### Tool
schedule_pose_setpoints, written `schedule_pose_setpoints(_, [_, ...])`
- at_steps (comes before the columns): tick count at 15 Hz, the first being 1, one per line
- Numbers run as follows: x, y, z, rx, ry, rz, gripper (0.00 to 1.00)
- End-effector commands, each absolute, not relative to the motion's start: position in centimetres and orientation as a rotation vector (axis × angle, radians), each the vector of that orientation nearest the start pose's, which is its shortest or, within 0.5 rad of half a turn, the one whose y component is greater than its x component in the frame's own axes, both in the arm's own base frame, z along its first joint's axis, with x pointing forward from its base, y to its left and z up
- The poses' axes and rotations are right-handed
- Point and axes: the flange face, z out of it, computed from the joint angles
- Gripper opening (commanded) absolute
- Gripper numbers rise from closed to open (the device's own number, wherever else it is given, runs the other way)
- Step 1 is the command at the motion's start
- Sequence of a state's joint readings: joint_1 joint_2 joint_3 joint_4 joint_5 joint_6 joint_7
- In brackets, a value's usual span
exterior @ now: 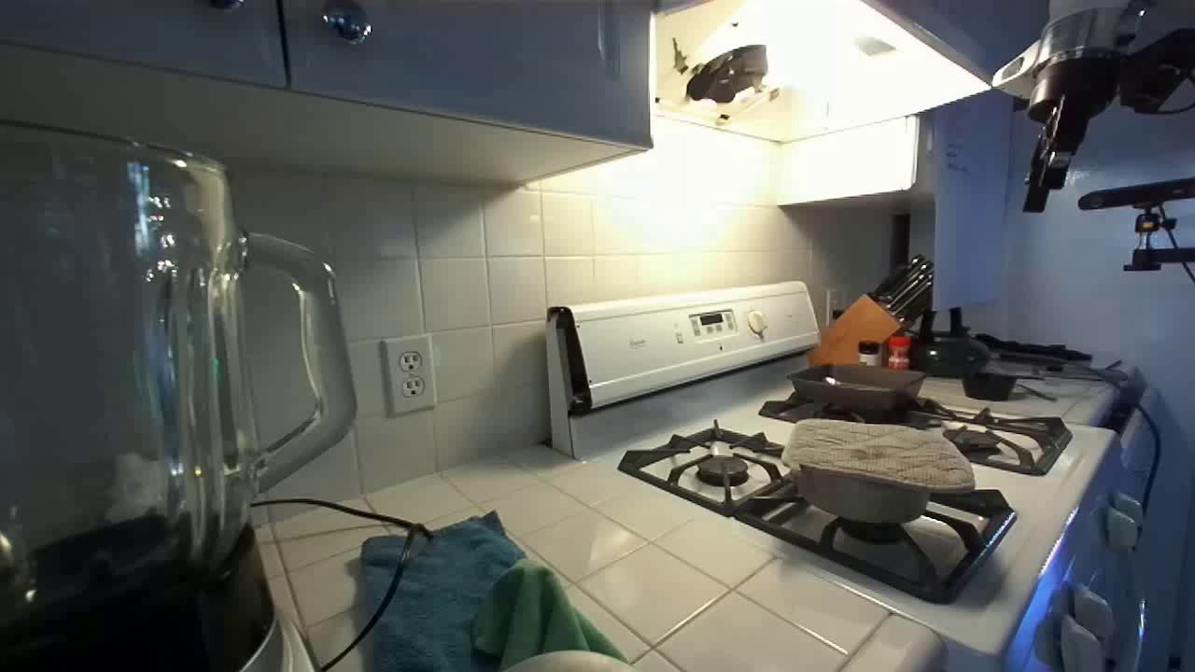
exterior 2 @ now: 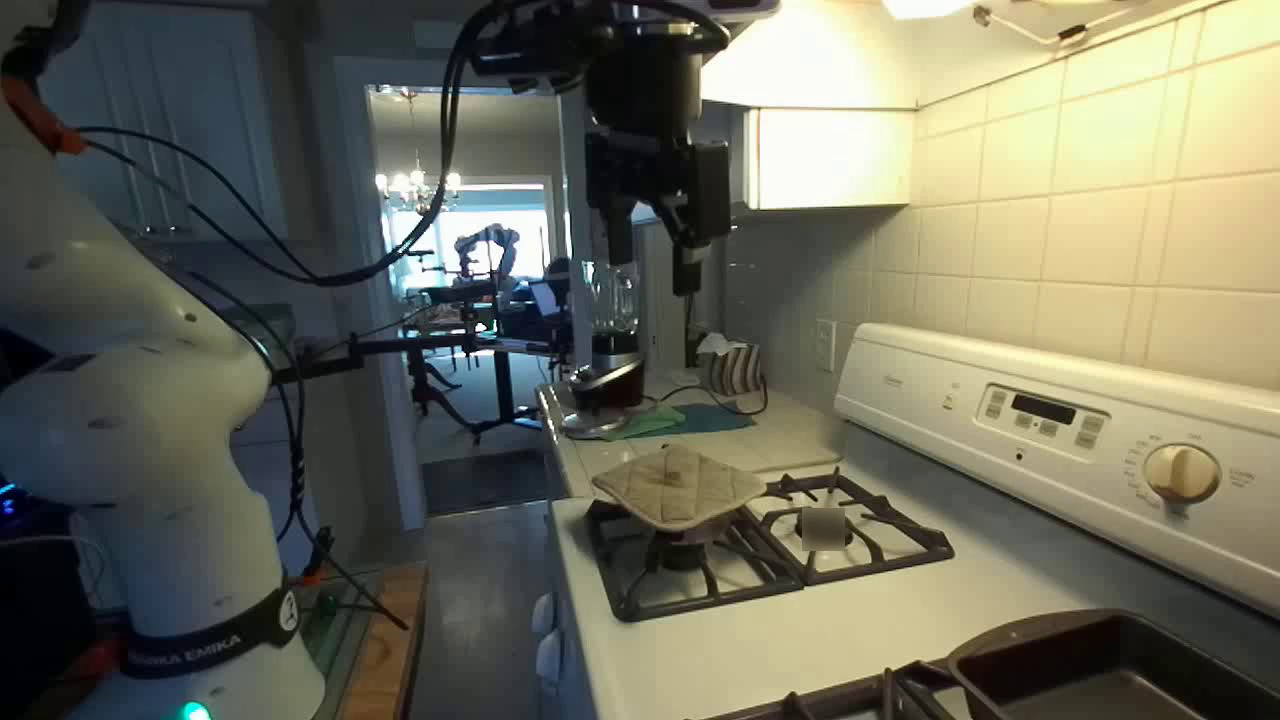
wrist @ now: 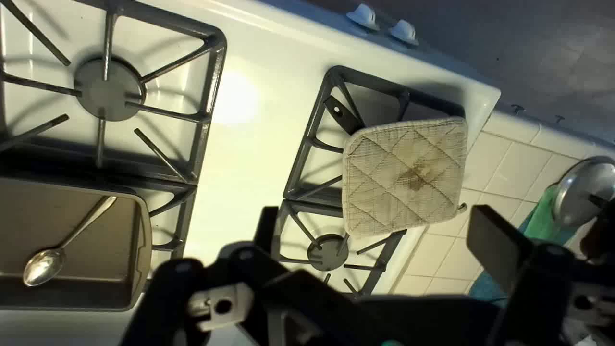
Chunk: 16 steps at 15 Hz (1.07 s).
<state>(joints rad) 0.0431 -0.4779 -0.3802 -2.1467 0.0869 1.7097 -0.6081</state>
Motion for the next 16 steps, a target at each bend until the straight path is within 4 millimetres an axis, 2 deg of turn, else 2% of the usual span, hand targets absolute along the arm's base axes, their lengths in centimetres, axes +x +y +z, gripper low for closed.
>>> schedule_pose_setpoints(1, [39.0,-15.6,57.9,-2.877,-0.432,-0.177,1.00])
schedule_pose_setpoints(7, [39.0,-15.6,57.9,-2.877,-0.432,-0.177,1.00])
schedule_pose_setpoints(9, [39.9,-13.8,57.1,-2.840,-0.524,-0.146,1.00])
schedule_pose_setpoints(14, [42.0,-7.2,54.5,-2.747,-0.807,0.006,1.00])
schedule_pose_setpoints(16, [42.8,-5.6,53.9,-2.723,-0.865,0.024,1.00])
